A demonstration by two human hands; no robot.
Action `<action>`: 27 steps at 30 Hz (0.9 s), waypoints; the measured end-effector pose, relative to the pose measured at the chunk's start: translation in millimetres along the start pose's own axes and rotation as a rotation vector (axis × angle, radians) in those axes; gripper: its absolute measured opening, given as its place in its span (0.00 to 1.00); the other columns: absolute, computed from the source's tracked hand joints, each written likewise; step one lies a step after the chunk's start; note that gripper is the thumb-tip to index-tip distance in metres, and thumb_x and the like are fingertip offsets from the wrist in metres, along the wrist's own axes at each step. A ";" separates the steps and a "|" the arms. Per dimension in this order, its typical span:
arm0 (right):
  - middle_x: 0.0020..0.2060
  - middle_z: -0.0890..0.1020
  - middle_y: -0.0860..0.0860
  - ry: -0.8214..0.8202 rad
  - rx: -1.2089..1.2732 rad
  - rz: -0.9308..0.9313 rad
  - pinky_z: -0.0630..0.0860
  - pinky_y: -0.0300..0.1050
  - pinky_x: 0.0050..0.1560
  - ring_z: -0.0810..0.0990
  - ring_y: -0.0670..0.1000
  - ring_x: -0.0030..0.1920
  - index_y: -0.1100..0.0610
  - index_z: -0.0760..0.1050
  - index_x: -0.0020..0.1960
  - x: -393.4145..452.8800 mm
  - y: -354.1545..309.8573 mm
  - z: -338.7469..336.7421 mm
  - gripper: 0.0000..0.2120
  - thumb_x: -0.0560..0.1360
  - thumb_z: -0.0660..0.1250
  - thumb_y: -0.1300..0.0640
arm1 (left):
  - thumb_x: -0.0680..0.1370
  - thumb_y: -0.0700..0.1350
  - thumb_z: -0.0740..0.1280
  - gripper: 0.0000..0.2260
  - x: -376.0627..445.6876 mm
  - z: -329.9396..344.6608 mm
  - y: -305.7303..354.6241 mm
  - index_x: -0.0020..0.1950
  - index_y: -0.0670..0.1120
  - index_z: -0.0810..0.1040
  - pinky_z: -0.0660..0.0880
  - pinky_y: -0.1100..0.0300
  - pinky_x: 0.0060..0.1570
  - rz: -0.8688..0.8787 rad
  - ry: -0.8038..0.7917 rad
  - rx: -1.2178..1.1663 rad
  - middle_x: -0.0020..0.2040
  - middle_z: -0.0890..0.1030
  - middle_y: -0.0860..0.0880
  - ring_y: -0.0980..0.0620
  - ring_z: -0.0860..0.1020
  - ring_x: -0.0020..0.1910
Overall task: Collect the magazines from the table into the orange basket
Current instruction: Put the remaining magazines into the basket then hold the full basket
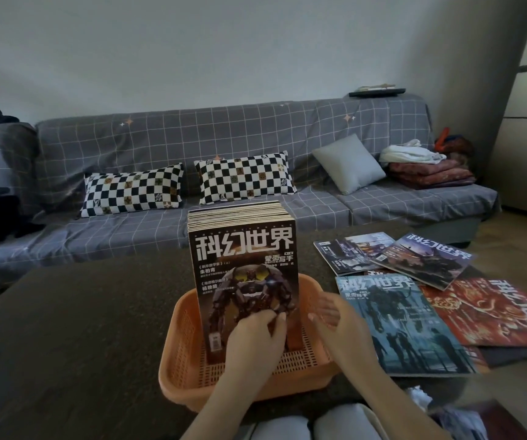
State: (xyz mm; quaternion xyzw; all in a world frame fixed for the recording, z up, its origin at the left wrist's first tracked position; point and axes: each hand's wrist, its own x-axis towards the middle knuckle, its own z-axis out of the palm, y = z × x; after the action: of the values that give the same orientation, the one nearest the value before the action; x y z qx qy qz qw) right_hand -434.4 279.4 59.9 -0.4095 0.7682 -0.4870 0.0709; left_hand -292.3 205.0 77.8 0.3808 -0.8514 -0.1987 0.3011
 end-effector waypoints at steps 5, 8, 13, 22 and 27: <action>0.52 0.80 0.45 0.053 0.006 0.037 0.68 0.29 0.47 0.75 0.39 0.47 0.52 0.73 0.63 -2.7 15.1 -31.0 0.19 0.73 0.69 0.53 | 0.80 0.49 0.62 0.06 10.0 28.9 32.9 0.51 0.54 0.79 0.71 0.75 0.40 0.030 -0.069 -0.139 0.44 0.80 0.58 0.65 0.77 0.42; 0.55 0.80 0.47 0.074 -0.027 0.058 0.73 0.37 0.51 0.77 0.44 0.52 0.52 0.73 0.64 -4.7 30.8 -54.4 0.18 0.74 0.68 0.54 | 0.80 0.49 0.62 0.11 12.6 49.2 50.4 0.60 0.52 0.77 0.70 0.72 0.50 0.025 -0.098 -0.192 0.55 0.78 0.56 0.62 0.75 0.52; 0.54 0.81 0.48 0.132 -0.020 0.134 0.76 0.42 0.52 0.78 0.46 0.52 0.53 0.74 0.62 -5.1 65.3 -87.2 0.17 0.74 0.68 0.53 | 0.80 0.49 0.62 0.17 15.8 82.5 83.7 0.69 0.50 0.71 0.68 0.65 0.61 0.034 -0.175 -0.241 0.65 0.73 0.53 0.57 0.72 0.63; 0.61 0.78 0.52 0.156 -0.314 0.405 0.74 0.49 0.57 0.74 0.55 0.60 0.53 0.72 0.66 -2.8 138.5 -135.4 0.23 0.74 0.66 0.45 | 0.81 0.51 0.60 0.30 15.3 161.1 122.0 0.79 0.47 0.51 0.55 0.51 0.75 -0.196 -0.464 -0.238 0.79 0.50 0.45 0.46 0.51 0.77; 0.56 0.79 0.54 0.067 -0.363 0.467 0.74 0.48 0.52 0.75 0.56 0.57 0.56 0.73 0.65 -3.7 162.5 -144.4 0.25 0.74 0.66 0.43 | 0.78 0.50 0.65 0.28 17.7 182.4 102.9 0.76 0.46 0.60 0.64 0.48 0.70 -0.370 -0.347 -0.117 0.75 0.61 0.44 0.45 0.62 0.73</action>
State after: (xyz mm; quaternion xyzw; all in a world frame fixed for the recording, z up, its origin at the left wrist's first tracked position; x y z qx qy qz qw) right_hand -596.4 412.6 2.2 -0.2115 0.9181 -0.3253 0.0811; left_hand -477.2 276.2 7.6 0.4720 -0.7934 -0.3614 0.1305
